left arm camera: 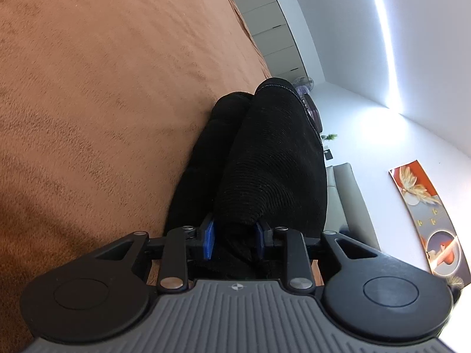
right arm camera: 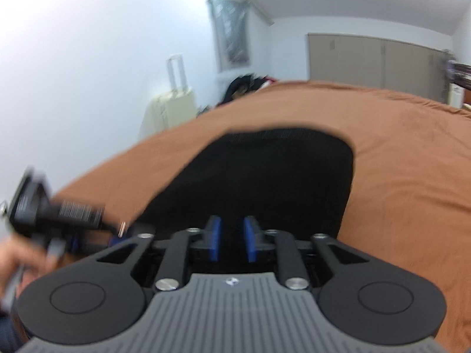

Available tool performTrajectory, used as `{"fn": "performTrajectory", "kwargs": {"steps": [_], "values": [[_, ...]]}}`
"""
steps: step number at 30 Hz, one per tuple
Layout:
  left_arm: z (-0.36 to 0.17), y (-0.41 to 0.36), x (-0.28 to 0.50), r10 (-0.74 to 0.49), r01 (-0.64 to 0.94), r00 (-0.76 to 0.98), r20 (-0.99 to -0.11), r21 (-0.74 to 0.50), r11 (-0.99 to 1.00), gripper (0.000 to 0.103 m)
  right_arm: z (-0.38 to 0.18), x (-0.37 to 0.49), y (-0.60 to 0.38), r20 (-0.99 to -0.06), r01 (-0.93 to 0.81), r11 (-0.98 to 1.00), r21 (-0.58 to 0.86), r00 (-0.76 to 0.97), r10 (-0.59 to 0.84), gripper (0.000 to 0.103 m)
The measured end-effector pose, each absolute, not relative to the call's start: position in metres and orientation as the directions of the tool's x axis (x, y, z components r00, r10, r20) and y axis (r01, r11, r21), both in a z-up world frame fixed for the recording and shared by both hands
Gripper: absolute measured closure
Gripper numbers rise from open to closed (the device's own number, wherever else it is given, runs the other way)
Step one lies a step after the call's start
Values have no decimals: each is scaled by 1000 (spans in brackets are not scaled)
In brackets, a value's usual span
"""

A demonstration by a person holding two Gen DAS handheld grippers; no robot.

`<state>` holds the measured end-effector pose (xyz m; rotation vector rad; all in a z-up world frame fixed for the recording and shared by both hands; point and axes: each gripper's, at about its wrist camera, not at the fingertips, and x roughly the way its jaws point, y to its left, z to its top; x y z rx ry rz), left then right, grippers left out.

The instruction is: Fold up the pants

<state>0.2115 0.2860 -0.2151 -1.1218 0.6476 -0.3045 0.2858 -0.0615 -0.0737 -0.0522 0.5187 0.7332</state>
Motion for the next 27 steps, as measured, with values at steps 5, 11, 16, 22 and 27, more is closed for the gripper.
{"fn": "performTrajectory", "kwargs": {"steps": [5, 11, 16, 22, 27], "values": [[-211, 282, 207, -539, -83, 779, -319, -905, 416, 72, -55, 349, -17, -523, -538, 834, 121, 680, 514, 75], [-216, 289, 210, -552, -91, 774, -311, -917, 389, 73, -76, 424, 41, -605, -492, 861, 128, 649, 461, 71], [-223, 293, 216, -546, -107, 771, -328, -912, 396, 73, -127, 450, 87, -689, -507, 861, -25, 633, 353, 72], [-223, 291, 219, -546, -105, 766, -340, -904, 415, 73, -104, 434, 69, -598, -493, 868, 66, 676, 430, 73], [-222, 287, 220, -536, -115, 767, -353, -897, 427, 73, -95, 377, 63, -500, -566, 803, 186, 649, 573, 73]]}}
